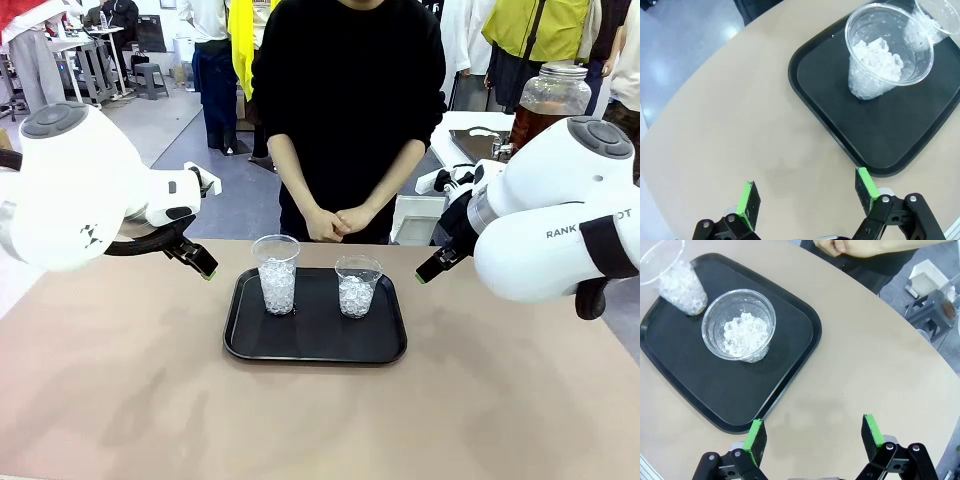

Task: Pour the drink into the iced cup.
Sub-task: Pick up the iced cup indicated by the human and present it to them.

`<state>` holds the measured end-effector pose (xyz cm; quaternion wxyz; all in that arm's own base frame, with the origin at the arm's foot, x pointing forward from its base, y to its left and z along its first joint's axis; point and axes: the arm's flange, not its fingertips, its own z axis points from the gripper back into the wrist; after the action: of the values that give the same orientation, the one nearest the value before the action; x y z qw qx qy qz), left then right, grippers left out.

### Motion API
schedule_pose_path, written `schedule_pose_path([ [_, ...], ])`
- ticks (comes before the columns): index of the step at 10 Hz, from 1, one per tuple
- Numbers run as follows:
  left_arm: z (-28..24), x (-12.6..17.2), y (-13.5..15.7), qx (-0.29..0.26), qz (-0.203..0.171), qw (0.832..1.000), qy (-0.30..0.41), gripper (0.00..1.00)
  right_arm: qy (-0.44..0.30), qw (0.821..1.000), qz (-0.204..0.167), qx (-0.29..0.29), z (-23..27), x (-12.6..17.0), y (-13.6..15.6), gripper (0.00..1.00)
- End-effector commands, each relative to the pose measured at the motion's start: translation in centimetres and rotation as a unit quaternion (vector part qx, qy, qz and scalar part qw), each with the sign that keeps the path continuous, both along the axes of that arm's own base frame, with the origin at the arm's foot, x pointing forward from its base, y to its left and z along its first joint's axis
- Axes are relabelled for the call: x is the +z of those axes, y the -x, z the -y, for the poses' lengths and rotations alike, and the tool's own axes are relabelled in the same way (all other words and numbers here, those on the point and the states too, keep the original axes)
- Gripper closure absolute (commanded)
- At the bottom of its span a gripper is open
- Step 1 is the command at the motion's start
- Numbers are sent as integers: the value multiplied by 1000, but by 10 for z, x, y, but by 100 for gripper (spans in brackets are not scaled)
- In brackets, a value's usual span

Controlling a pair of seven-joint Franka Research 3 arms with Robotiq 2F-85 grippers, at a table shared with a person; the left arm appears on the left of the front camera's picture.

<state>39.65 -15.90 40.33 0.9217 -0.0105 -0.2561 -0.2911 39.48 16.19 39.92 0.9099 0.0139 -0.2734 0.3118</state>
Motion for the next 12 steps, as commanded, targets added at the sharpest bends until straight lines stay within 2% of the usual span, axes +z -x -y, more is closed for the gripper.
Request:
schedule_pose_path([
  [1,-1,1,-1,1,5,1000,2,0,-3,1000,6,-1,1,1,0,0],
  [3,3,8,-1,5,2,1000,2,0,-5,1000,-13,3,0,8,-1,0],
  [5,3,36,-6,7,0,1000,19,0,-73,995,-58,28,13,42,-10,0],
  [6,2,50,-8,6,-6,999,39,0,-90,994,-64,18,20,57,-14,0],
  [8,-2,75,-16,17,-39,996,76,0,-132,986,-98,28,32,80,-24,0],
  [10,-15,93,-27,43,-76,987,134,0,-191,972,-138,20,48,94,-38,0],
  [12,-30,100,-38,53,-108,973,196,0,-252,948,-192,24,65,96,-52,0],
])
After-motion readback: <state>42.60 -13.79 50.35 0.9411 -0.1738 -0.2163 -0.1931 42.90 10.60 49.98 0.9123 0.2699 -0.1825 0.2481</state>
